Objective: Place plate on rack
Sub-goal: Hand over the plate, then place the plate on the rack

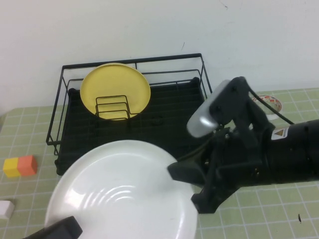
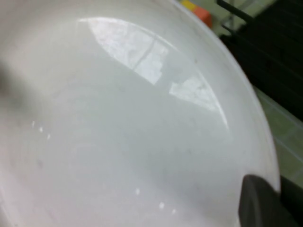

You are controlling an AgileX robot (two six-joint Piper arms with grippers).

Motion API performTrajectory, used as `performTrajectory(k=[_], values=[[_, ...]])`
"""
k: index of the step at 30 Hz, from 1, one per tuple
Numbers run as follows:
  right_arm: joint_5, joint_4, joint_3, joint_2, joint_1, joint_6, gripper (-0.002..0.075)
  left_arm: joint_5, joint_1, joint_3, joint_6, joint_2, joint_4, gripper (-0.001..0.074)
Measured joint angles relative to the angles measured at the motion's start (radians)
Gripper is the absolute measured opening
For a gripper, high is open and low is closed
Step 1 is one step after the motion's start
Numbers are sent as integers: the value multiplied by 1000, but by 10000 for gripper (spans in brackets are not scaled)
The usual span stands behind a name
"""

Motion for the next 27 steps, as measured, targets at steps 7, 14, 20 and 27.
performTrajectory(k=[7,14,20,27], values=[[-10,277,1,-1,27,-368,11,0,0,0,36,0,82,260],[31,584,8,-1,17,-803,95,-19,-1,0,202,-4,75,102],[155,635,-86,-17,23,-862,430,-94,-1,0,535,-1,70,102],[109,458,-167,-166,27,-860,469,-176,-1,-84,919,109,68,102]])
